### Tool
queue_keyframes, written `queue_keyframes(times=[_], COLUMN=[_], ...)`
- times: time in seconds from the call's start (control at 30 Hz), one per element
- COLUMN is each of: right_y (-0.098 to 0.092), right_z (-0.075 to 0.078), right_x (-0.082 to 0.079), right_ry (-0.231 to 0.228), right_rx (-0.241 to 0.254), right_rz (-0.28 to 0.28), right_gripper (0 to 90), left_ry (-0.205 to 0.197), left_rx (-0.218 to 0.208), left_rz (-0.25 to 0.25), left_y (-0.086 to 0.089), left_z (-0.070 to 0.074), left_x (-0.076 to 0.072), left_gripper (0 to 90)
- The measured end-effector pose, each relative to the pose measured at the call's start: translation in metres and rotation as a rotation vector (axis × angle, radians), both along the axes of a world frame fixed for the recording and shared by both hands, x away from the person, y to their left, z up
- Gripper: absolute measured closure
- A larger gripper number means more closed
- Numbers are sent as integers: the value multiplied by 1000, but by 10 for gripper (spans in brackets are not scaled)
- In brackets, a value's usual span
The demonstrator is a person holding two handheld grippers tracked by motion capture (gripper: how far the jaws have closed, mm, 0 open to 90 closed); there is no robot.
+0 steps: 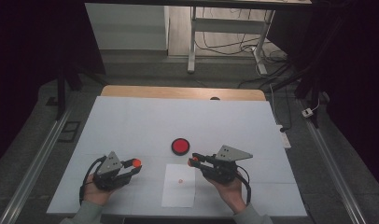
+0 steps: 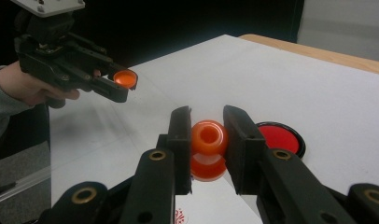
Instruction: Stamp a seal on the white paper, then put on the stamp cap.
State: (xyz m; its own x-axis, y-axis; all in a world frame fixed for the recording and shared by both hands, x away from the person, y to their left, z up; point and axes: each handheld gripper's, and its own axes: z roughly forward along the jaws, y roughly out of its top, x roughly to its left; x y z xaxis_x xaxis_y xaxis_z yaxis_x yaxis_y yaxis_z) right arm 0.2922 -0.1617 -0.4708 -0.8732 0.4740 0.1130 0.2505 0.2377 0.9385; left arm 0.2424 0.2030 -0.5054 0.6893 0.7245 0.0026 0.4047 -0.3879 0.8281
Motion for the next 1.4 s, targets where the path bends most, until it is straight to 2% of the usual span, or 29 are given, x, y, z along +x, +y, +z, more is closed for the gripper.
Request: queue_keyframes(times=[0.67,0.97,1.4], right_y=[2,3,6], right_z=[2,2,2], right_x=[0,0,-1], right_ry=[-8,-6,-5], right_rx=[1,2,-1], right_rz=[10,17,26], right_gripper=[723,723,723], left_ry=[-7,-25,-28], left_rx=[-11,-9,-1], left_rz=[-19,-49,-93], left_y=[-5,-18,-36], left_z=[3,6,7], left_x=[2,4,6], left_gripper=[649,649,649])
